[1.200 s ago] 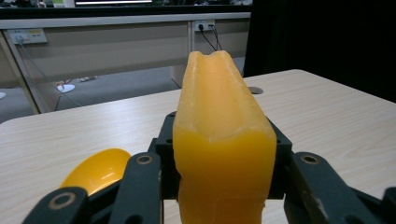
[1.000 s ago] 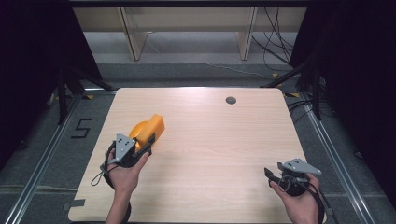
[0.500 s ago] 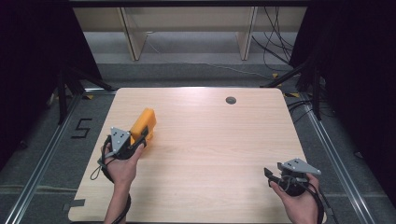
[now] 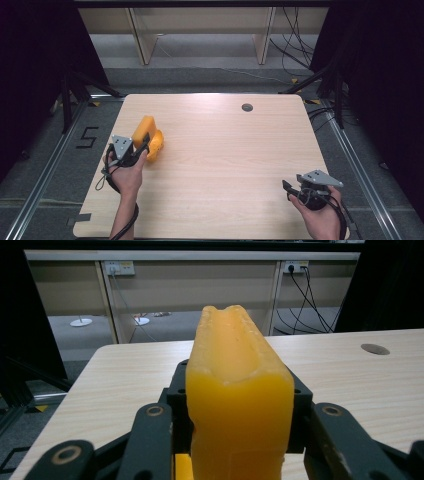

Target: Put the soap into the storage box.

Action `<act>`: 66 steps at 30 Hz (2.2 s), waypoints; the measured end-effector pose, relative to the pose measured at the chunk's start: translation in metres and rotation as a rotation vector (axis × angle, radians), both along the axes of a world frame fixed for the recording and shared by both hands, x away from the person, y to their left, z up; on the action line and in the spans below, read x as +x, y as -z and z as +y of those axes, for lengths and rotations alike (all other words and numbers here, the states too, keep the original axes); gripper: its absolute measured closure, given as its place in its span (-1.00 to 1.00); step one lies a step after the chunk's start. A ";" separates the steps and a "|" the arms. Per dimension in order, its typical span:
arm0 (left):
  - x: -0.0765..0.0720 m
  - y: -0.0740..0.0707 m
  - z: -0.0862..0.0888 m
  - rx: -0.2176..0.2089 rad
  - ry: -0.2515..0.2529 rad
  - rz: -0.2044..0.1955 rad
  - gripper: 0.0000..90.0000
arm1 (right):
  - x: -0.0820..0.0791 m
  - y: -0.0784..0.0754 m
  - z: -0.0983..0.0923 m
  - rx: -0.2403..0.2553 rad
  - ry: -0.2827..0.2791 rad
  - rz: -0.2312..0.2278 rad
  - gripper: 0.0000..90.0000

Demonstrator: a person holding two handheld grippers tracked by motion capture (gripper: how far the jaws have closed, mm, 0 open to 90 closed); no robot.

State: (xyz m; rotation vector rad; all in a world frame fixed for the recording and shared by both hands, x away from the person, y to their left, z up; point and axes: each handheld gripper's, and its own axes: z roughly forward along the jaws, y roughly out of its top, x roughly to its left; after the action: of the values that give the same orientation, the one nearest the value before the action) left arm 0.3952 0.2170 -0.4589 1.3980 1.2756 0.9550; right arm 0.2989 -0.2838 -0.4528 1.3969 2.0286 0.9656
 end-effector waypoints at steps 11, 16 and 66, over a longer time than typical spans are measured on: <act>0.013 0.015 -0.003 0.021 0.002 0.036 0.34 | -0.002 -0.001 0.001 -0.011 0.023 -0.010 0.02; 0.016 0.018 -0.003 0.027 0.001 0.036 0.34 | -0.001 -0.001 -0.001 -0.022 0.015 -0.016 0.02; 0.024 0.032 -0.003 0.056 0.020 0.090 0.32 | 0.000 0.000 0.000 -0.021 0.007 -0.006 0.02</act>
State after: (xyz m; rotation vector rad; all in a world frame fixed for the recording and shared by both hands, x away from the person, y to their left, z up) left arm 0.4196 0.2143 -0.4913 1.5088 1.3077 0.9302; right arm 0.2989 -0.2834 -0.4531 1.3870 2.0228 0.9417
